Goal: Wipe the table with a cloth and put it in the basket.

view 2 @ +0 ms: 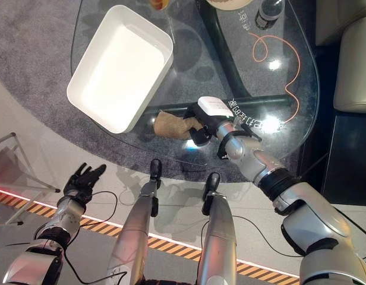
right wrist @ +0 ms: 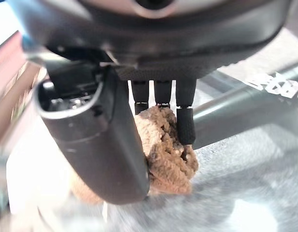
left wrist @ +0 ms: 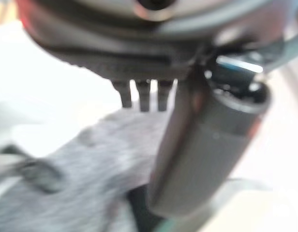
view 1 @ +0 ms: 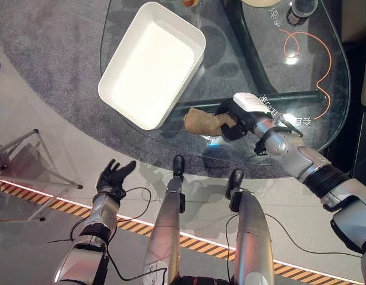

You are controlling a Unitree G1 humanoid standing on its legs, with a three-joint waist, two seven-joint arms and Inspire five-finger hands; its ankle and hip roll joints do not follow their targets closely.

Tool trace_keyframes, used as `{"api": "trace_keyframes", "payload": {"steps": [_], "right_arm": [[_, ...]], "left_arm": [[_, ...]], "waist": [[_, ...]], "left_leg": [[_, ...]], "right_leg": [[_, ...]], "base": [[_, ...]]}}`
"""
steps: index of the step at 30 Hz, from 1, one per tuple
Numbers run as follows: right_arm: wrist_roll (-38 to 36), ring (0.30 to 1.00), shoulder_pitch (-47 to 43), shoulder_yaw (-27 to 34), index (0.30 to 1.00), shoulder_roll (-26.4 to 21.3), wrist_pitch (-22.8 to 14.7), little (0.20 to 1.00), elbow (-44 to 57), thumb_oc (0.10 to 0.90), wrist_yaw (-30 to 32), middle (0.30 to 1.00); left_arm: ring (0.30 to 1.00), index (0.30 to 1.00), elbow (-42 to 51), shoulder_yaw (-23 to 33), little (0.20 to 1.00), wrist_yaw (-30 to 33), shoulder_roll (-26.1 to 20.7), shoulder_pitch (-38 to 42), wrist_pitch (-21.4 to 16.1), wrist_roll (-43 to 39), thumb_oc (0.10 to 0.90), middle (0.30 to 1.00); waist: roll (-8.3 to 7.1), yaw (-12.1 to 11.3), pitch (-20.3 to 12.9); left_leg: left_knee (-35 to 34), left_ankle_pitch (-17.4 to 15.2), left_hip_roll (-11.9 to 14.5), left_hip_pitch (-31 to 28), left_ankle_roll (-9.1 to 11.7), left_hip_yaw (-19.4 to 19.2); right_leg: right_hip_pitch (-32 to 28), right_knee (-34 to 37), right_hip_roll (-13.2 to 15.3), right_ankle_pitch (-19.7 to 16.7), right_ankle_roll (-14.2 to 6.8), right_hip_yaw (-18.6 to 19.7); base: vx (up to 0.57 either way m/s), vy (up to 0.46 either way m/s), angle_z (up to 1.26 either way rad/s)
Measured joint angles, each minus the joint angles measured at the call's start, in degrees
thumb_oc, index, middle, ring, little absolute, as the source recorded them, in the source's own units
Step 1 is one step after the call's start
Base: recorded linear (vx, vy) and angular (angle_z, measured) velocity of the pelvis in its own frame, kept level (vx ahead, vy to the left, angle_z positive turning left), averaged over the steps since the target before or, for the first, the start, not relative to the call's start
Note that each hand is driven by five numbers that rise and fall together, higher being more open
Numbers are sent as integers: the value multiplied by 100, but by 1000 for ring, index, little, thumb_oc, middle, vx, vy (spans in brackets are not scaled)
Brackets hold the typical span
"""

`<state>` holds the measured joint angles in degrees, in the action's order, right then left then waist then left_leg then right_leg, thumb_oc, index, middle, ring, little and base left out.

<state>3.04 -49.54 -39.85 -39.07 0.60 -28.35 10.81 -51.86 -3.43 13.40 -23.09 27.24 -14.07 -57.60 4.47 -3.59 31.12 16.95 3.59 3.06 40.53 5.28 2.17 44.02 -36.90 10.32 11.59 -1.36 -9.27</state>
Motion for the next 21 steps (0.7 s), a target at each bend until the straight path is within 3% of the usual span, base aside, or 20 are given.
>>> {"api": "trace_keyframes", "payload": {"steps": [5, 11, 21], "right_arm": [[-333, 300, 208, 373, 300, 99, 0, 200, 0, 100, 626, 300], [-745, 300, 634, 1361, 300, 360, -3, 200, 137, 100, 1403, 300], [-768, 300, 1187, 2048, 300, 523, -190, 200, 612, 100, 1658, 300]], "left_arm": [[900, 900, 370, 84, 900, 836, 1, 189, -585, 53, 800, 900], [900, 900, 1258, 257, 900, 1525, 1, 328, -1210, 237, 800, 900], [900, 900, 2428, 270, 900, 1437, 142, 370, -1547, 664, 800, 900]], "waist": [[-2, 39, 1], [-30, 51, 16], [-36, 92, 20]], "left_leg": [[2, -11, 2, 24, 18, 0], [-3, -3, 1, 70, 6, -6], [-18, -12, 6, 79, -2, -13]], "right_leg": [[17, 20, -6, 23, 9, 1], [48, 57, -13, 1, -11, 7], [68, 55, -18, 4, -16, 11]], "base": [[0, 0, 0], [0, 0, 0], [0, 0, 0]]}}
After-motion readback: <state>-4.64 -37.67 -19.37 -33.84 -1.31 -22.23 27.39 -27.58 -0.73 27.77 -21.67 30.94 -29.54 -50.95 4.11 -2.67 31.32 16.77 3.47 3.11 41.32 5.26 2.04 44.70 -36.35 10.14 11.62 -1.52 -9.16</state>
